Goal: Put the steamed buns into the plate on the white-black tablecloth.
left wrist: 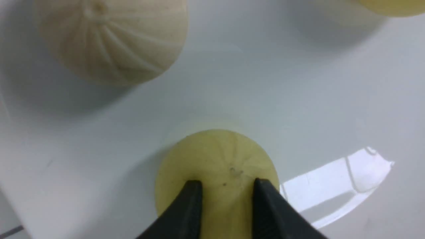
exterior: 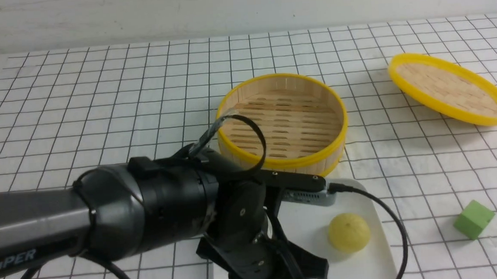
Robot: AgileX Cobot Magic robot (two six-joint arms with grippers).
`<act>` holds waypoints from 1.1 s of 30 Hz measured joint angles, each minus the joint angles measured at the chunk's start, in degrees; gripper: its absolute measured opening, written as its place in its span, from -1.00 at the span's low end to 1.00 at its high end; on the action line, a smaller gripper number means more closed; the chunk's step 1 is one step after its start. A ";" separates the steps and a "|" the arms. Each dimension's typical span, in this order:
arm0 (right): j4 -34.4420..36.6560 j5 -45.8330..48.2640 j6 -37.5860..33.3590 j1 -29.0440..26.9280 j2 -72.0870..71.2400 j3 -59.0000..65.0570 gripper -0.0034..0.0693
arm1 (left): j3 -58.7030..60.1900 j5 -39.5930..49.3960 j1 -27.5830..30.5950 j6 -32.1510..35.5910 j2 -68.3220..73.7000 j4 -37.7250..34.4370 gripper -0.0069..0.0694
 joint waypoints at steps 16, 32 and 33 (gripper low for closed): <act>0.89 -22.89 0.05 0.00 -29.20 15.91 -0.95 | -2.68 1.12 0.00 -0.21 -0.06 2.32 0.20; 1.49 -24.55 0.05 0.00 -28.59 16.71 -0.93 | -5.03 3.73 0.00 -0.21 -0.06 4.77 0.20; 1.49 -24.55 0.05 0.00 -28.59 16.71 -0.93 | -5.03 3.73 0.00 -0.21 -0.06 4.77 0.20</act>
